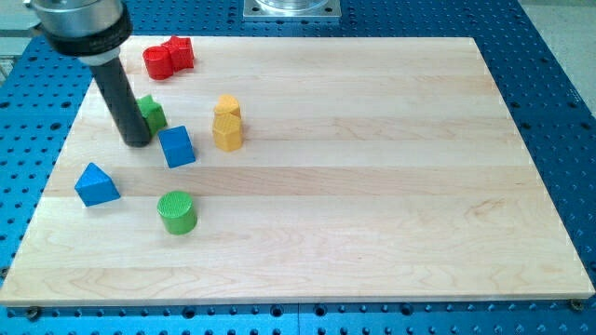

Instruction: Place the green star at the bottom of the red circle

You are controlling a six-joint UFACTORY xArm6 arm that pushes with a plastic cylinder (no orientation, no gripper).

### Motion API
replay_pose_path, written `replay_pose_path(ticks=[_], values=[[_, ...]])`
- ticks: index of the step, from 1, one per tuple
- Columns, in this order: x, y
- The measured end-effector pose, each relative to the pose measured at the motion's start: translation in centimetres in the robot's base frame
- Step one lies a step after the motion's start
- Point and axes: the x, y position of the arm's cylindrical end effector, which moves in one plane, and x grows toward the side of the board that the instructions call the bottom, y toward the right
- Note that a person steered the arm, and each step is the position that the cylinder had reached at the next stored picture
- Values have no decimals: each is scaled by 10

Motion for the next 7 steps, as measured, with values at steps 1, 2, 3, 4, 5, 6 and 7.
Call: replay_pose_path(ticks=[1, 2, 3, 4, 5, 6, 7], values=[[-23, 12], [-10, 13], [5, 1], [-4, 1], [-26, 14], [-34, 28], [-50, 28]])
